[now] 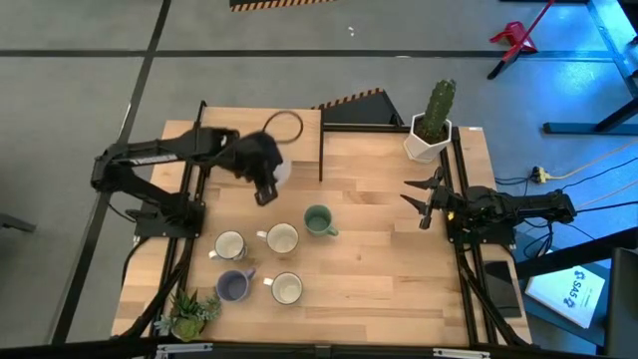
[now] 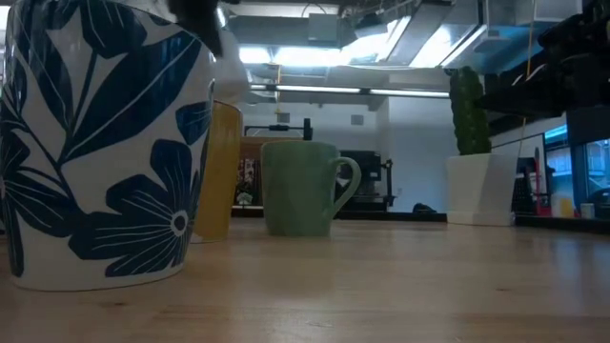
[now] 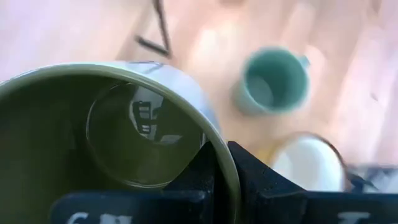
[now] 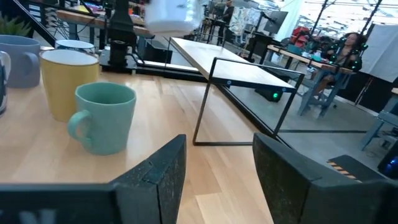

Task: Place coffee mugs
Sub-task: Put the green mug on the shelf

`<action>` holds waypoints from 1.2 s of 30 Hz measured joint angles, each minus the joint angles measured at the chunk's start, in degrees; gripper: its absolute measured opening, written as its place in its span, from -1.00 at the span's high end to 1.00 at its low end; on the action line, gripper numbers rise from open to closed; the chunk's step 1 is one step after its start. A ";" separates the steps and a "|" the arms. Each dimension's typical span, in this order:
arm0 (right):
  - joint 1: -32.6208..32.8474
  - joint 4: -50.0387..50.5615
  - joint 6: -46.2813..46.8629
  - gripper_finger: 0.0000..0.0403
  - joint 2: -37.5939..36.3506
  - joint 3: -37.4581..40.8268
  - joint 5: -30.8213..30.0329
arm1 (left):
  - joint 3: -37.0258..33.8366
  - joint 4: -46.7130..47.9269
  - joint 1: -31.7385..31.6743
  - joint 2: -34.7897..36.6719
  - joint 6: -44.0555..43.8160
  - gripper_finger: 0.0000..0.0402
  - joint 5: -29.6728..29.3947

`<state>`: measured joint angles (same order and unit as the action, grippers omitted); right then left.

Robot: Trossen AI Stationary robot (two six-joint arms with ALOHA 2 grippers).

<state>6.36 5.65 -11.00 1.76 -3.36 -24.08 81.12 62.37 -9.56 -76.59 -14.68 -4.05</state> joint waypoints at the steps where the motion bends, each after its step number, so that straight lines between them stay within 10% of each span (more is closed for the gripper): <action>1: 0.01 0.00 0.00 0.12 -0.01 0.00 -0.05 | 1.12 0.08 -1.44 -0.94 2.29 0.92 -0.09; 16: 0.01 0.00 0.00 0.12 0.00 0.00 -0.29 | 20.86 2.75 -20.71 -21.28 27.17 0.92 3.66; 36: 0.00 0.00 0.00 0.12 0.00 0.00 -1.03 | 27.83 7.11 -23.28 -30.92 36.31 0.92 3.35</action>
<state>6.36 5.65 -11.00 1.76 -3.36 -25.10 108.95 69.48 -32.84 -107.50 21.63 -0.70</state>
